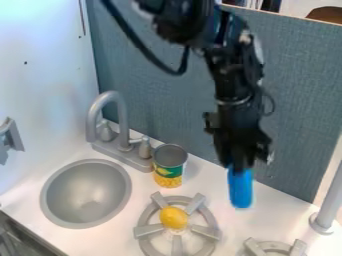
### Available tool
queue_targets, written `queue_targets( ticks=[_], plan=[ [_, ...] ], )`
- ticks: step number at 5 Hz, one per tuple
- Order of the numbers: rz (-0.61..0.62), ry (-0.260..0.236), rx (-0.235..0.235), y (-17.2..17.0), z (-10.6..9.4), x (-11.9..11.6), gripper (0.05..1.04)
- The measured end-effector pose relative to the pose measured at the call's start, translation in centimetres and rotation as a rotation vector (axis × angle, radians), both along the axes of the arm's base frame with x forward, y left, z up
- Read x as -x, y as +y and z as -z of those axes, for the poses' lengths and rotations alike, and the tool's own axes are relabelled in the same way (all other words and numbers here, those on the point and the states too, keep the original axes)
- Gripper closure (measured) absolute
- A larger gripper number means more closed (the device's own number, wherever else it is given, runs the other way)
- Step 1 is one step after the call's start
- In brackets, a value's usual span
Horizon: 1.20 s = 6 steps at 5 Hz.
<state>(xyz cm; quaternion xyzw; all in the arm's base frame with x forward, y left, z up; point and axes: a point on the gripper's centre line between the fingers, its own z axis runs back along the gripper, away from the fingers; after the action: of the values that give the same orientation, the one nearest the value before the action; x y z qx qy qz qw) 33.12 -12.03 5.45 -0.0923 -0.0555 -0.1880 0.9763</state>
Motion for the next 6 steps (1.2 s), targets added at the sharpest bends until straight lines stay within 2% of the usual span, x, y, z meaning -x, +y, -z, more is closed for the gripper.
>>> queue_targets(
  ticks=[1,2,3,4,5,6],
  plan=[
    [0.040,0.041,-0.041,0.3,-0.7,2.8,0.741],
    [0.106,0.102,-0.123,0.4,1.3,6.0,0.741],
    [0.134,0.112,-0.176,0.6,3.4,6.7,0.741],
    [0.153,0.112,-0.208,0.4,6.0,6.6,0.741],
    [0.176,0.142,-0.213,0.2,8.2,6.5,0.741],
    [0.203,0.123,-0.185,-0.5,8.3,5.8,0.741]
  ],
)
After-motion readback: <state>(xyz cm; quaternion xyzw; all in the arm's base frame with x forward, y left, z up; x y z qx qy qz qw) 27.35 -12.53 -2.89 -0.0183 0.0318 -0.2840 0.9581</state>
